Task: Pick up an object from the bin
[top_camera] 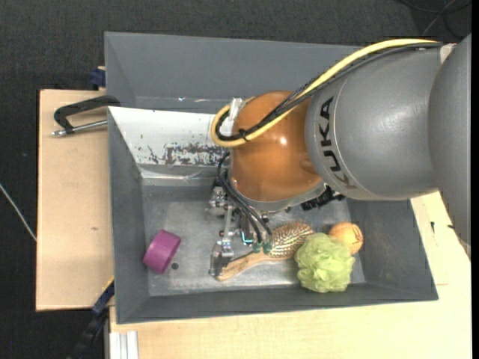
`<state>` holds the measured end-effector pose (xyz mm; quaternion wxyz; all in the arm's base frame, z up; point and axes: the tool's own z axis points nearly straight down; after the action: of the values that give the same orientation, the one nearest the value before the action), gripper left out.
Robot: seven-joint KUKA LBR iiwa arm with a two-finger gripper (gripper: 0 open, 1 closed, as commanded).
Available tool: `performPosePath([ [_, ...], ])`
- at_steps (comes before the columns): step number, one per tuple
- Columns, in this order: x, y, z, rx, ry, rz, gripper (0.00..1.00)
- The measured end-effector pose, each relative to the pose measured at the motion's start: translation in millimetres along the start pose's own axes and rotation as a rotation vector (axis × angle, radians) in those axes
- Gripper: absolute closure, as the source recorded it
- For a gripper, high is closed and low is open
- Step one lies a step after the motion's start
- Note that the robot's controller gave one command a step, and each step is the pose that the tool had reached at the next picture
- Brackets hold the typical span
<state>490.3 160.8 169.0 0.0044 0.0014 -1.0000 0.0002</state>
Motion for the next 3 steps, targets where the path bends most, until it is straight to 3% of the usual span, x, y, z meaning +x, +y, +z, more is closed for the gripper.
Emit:
performPosePath([
  [1, -1.5, -1.0, -4.1, -0.001, -0.007, 0.003, 0.00],
  [2, -6.4, -64.1, 42.1, -0.001, -0.010, -0.108, 0.00],
  [3, -21.2, -117.1, 47.2, 0.000, -0.014, -0.334, 0.00],
])
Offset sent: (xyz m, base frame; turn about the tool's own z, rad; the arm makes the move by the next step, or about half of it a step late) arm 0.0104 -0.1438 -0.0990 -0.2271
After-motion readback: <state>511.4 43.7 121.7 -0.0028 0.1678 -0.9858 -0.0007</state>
